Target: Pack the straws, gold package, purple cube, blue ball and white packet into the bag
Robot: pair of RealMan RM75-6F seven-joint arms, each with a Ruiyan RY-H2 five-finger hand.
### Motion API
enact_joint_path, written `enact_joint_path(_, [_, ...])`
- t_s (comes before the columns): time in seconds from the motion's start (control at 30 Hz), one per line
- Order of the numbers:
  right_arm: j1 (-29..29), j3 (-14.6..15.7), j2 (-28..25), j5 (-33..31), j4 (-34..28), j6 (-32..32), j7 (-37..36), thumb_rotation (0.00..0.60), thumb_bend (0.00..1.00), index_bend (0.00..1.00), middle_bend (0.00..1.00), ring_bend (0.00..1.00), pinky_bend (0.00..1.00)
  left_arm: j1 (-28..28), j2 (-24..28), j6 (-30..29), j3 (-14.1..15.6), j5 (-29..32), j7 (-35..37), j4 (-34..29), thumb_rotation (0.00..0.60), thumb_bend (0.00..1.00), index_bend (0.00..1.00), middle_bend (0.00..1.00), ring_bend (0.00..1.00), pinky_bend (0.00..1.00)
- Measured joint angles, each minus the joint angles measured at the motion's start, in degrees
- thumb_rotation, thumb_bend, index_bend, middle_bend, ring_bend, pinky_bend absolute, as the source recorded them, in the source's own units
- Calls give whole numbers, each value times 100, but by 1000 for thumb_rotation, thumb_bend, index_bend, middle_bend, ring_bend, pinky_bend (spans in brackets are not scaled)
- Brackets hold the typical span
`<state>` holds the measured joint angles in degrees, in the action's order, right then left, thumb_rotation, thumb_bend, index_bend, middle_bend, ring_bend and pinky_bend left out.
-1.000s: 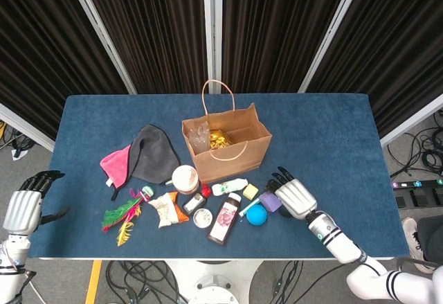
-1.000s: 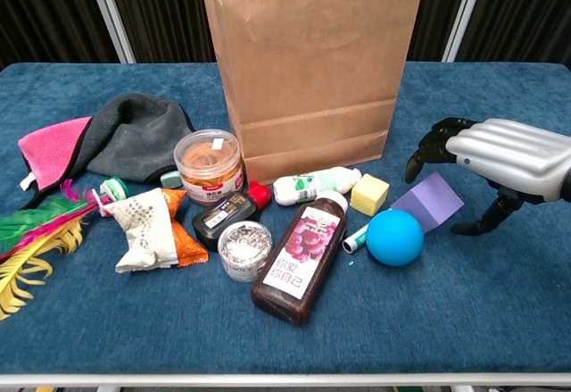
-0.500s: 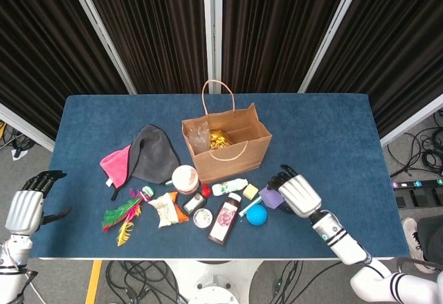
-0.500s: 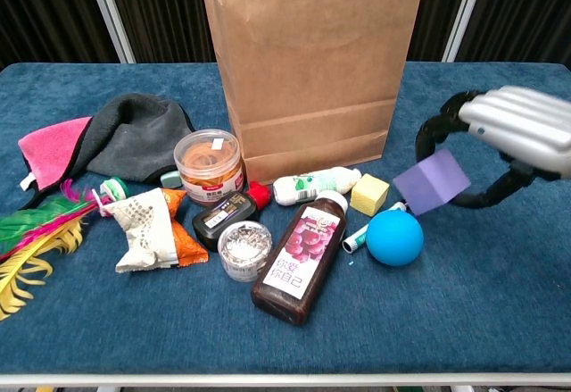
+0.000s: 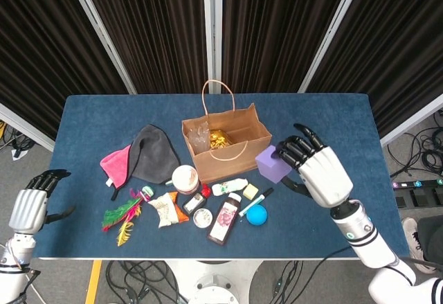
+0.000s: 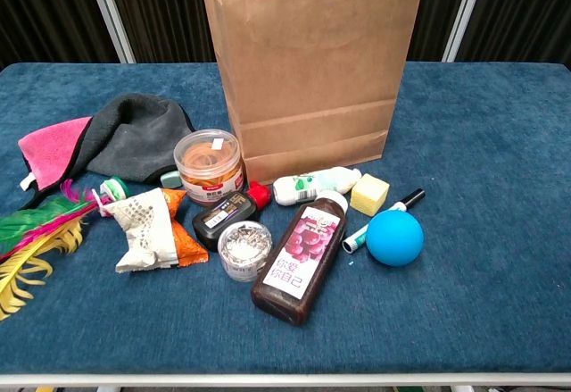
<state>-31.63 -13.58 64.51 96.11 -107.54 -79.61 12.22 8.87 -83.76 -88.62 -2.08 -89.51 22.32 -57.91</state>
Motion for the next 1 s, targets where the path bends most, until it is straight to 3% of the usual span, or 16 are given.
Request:
enact_joint_path(0.13, [-402, -617, -26, -445, -136, 156, 415, 600, 193, 576, 455, 315, 174, -2, 29, 12, -20, 39, 27, -30, 600, 190, 303, 342, 222, 270])
enact_joint_path(0.33, [-1048, -953, 425, -1388, 200, 746, 1023, 600, 194, 576, 455, 314, 172, 7, 61, 54, -72, 108, 78, -20, 600, 190, 304, 342, 222, 270])
enact_joint_path(0.63, [-1838, -1021, 1416, -2521, 1343, 1575, 1400, 600, 187, 565, 437, 307, 164, 132, 30, 70, -164, 100, 102, 22, 600, 189, 303, 342, 222, 270])
enact_joint_path(0.87, [-2054, -928, 1572, -2732, 1575, 1876, 1297, 600, 70, 356, 299, 153, 81, 128, 11, 115, -154, 136, 169, 86, 600, 189, 303, 342, 222, 270])
enact_joint_path(1.0, [-2058, -891, 1497, -2743, 1532, 1871, 1232, 600, 52, 308, 270, 130, 70, 116, 2, 125, -134, 142, 195, 106, 600, 189, 303, 342, 222, 270])
